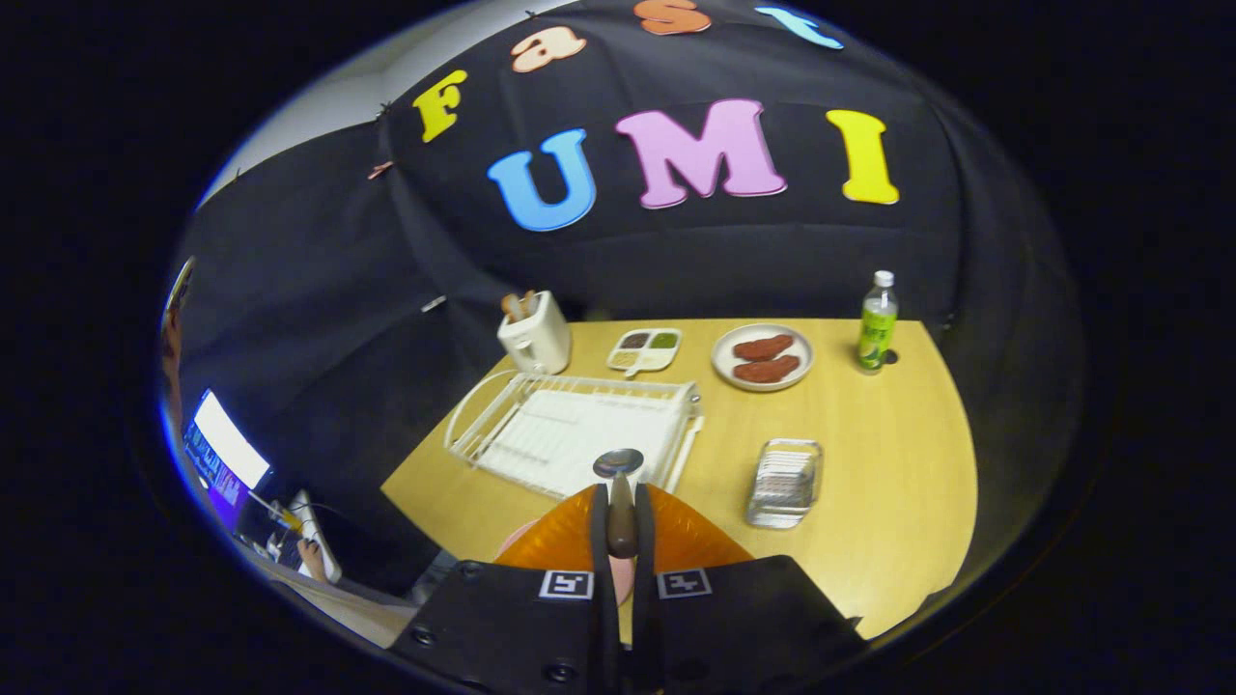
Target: Take the plate from the dish rack, then take the spoon from the basket and place it into the plate.
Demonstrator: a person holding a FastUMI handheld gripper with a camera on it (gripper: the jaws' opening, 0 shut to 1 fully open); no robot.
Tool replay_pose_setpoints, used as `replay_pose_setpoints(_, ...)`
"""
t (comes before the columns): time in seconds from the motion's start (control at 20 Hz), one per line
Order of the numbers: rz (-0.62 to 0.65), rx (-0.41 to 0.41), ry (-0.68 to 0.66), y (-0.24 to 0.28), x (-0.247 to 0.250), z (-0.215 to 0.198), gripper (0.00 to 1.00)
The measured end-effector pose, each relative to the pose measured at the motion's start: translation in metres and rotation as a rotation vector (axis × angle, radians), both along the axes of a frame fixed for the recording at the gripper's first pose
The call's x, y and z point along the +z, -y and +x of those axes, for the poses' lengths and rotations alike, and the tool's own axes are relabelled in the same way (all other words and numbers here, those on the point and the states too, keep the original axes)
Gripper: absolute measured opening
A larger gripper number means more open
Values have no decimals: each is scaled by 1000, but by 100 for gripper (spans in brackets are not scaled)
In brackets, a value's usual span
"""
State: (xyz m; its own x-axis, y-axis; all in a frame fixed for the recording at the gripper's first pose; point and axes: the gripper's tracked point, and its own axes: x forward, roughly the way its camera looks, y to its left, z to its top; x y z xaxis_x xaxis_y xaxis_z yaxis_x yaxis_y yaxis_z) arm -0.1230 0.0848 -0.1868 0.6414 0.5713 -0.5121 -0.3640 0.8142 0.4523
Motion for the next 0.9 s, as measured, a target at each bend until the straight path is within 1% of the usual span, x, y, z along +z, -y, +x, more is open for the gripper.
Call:
replay_pose_setpoints(0.2,-46,145,-47,-60,-50,-36,9)
replay_pose_setpoints(0.35,-77,215,-86,-93,-96,-48,9)
replay_pose_setpoints(0.6,-95,244,-112,-120,-143,-49,9)
replay_pose_setpoints(0.75,-96,257,-107,-119,-149,-48,10)
replay_pose_setpoints(0.85,-115,273,-117,-113,-155,-48,14)
replay_pose_setpoints(0.9,-128,281,-115,-111,-157,-47,14)
